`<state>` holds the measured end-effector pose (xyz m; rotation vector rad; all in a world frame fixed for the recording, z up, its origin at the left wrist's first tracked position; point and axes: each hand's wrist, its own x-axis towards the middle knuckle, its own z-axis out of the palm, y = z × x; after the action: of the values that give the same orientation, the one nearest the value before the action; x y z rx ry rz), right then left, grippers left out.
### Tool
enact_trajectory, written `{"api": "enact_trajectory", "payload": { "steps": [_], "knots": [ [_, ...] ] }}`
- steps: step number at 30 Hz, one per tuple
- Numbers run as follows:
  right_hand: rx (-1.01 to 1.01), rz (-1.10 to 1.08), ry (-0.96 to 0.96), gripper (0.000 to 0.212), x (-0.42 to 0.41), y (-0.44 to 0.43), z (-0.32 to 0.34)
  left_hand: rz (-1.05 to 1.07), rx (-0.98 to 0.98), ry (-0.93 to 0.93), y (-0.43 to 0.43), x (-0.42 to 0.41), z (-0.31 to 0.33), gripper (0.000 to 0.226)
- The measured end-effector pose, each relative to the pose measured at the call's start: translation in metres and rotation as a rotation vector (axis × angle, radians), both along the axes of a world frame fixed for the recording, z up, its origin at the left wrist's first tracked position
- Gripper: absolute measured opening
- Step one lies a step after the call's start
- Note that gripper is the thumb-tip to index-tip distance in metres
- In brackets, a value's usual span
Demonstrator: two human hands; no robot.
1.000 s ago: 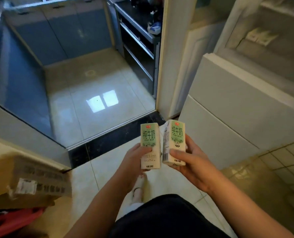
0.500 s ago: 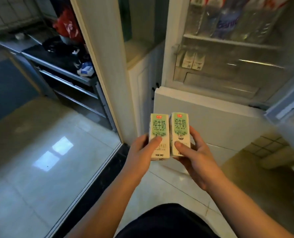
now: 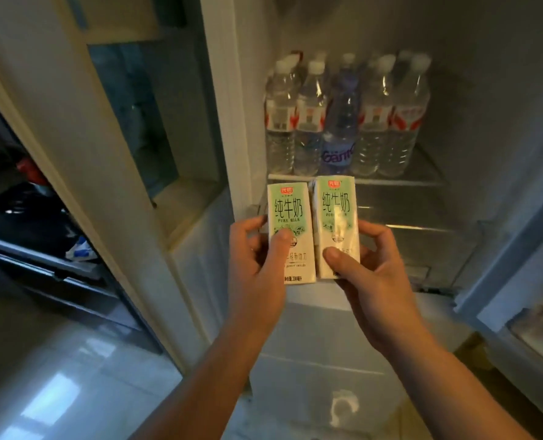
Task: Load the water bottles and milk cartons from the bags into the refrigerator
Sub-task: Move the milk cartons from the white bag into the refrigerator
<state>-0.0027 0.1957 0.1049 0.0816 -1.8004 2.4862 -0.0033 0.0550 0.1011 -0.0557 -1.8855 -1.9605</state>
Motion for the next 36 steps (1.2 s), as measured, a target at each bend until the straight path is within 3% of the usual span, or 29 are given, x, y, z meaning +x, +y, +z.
{"api": "enact_trajectory", "payload": {
  "steps": [3,7,12,17,21,24,28,36],
  "knots": [
    [0.021,-0.021,0.037,0.048,-0.042,0.008,0.02,0.011,-0.087,0.061,0.008,-0.042,0.025,0.015],
    [0.061,-0.043,0.052,0.036,-0.096,0.021,0.042,0.003,-0.114,0.01,0.022,-0.094,0.049,0.005],
    [0.15,-0.069,-0.062,0.022,-0.144,0.045,0.053,-0.1,-0.156,-0.21,0.03,-0.145,0.062,0.005],
    [0.371,-0.04,-0.232,0.027,-0.177,0.066,0.05,-0.288,-0.406,-0.463,0.032,-0.184,0.062,0.013],
    [0.465,0.079,-0.394,0.024,-0.195,0.081,0.043,-0.405,-0.642,-0.619,0.037,-0.215,0.048,0.023],
    [0.621,0.169,-0.453,0.035,-0.208,0.092,0.037,-0.51,-0.73,-0.712,0.042,-0.236,0.032,0.024],
    [0.791,0.323,-0.553,0.058,-0.226,0.101,0.025,-0.666,-0.667,-0.917,0.049,-0.251,0.018,0.041],
    [0.942,0.588,-0.877,0.055,-0.264,0.098,0.012,-0.747,-0.752,-1.057,0.057,-0.28,-0.005,0.038]
  ]
}}
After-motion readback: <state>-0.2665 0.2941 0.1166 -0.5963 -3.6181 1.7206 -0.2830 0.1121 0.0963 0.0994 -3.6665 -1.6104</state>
